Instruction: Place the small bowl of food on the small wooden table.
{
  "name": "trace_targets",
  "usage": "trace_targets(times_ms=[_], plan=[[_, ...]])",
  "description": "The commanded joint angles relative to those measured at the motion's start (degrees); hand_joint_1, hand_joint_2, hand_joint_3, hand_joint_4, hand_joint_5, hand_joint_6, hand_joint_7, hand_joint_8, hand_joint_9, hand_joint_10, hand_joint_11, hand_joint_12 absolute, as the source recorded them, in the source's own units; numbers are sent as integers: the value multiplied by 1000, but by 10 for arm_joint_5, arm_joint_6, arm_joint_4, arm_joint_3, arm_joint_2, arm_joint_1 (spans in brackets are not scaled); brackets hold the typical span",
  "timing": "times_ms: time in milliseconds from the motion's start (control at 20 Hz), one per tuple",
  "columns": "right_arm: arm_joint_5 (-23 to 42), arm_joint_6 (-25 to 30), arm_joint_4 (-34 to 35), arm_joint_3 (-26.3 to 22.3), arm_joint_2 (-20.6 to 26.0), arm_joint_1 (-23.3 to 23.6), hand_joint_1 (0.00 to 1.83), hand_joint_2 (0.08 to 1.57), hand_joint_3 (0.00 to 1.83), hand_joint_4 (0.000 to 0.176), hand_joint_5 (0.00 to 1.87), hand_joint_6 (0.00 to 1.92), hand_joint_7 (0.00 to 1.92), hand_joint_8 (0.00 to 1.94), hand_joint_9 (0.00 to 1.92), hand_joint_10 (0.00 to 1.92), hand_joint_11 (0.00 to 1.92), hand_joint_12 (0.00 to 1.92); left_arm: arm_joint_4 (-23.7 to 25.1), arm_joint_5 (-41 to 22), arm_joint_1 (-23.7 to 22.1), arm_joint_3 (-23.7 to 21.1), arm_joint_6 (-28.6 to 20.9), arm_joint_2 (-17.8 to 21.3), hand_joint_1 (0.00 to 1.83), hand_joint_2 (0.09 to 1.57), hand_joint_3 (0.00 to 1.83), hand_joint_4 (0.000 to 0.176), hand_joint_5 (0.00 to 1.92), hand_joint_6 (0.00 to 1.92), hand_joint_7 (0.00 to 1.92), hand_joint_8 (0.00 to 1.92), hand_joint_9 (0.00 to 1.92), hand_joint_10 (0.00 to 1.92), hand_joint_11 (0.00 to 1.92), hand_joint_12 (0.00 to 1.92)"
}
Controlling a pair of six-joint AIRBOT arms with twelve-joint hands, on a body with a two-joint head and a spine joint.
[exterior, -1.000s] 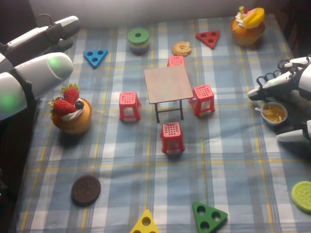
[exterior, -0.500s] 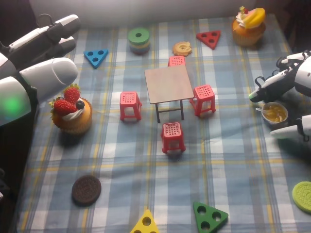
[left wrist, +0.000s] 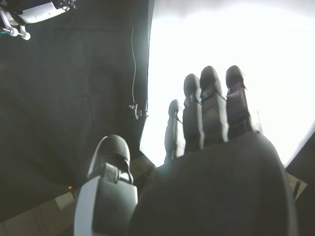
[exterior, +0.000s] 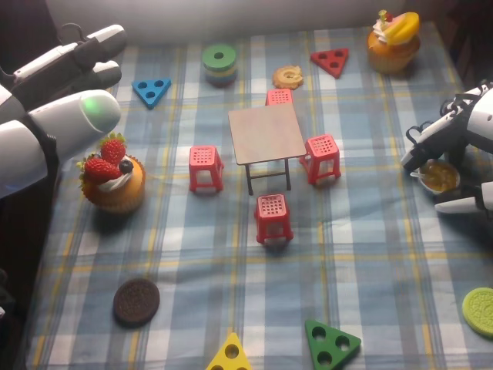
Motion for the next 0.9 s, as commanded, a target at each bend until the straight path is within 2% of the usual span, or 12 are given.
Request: trace_targets(times_ms=[0,100,150,200,300,500,550,650,700,750,800,850], plan=[[39,0,6,2,0,7,1267,1043,0,0,1139,581,1182,792,1134,447,772,1159,2,-71,-2,0,-7,0,75,1196,0,169,217,2,333,2,269,4,0,200],[43,0,-2,0,0,14,1256,1064,1,0,1125,597,1101,935,1118,362,679,1218,2,-71,-2,0,-7,0,31,1195,0,176,193,0,332,0,266,1,0,172],[47,0,-9,-2,0,22,1362,1064,3,0,1085,635,1117,832,998,952,722,1184,2,-71,-2,0,-8,1,24,1197,1,176,187,0,323,0,257,0,0,163],[49,0,-17,-4,0,30,1280,1066,0,0,1110,615,1102,924,1000,721,727,1194,2,-71,-2,0,-8,1,105,1189,2,176,211,0,352,0,287,0,0,225],[56,0,-33,-7,0,50,1277,1081,2,0,1088,573,1072,1058,1033,771,758,1297,2,-71,-2,0,-8,1,82,1187,1,176,174,0,326,0,272,0,0,206],[68,0,-57,-8,-6,89,1244,1080,1,0,1011,856,1120,842,1170,408,847,1168,3,-70,-2,2,-9,1,96,1185,0,176,197,6,357,6,293,6,0,295],[68,0,-62,-7,-8,99,1278,1065,7,0,1056,678,1139,917,1185,529,850,1302,3,-70,-2,2,-9,2,112,1181,0,176,215,5,375,6,311,7,0,330],[68,0,-80,-2,-21,131,1172,1093,2,0,1029,873,1056,1333,1042,1683,998,1877,2,-71,-2,3,-10,2,134,1183,0,176,213,3,365,1,311,1,0,267],[67,0,-86,1,-27,143,1163,1092,0,0,1034,873,1058,1750,1152,1873,1198,1912,2,-70,-2,3,-10,2,189,1169,2,174,247,0,396,0,341,0,0,384],[64,0,-92,5,-36,158,1168,1082,0,0,1056,838,1040,1728,1165,1911,1242,1919,1,-69,-2,4,-10,1,175,1170,4,176,239,0,389,0,337,0,0,407],[62,0,-96,7,-41,167,1181,1058,0,0,1115,741,1007,1898,1024,1919,1024,1921,1,-69,-2,4,-10,1,153,1177,3,176,232,1,371,1,310,3,0,330],[60,0,-100,10,-48,178,1189,1045,0,0,1146,685,1037,1784,1071,1921,1102,1921,1,-68,-2,4,-10,1,135,1180,4,174,248,7,378,5,309,5,0,315]])
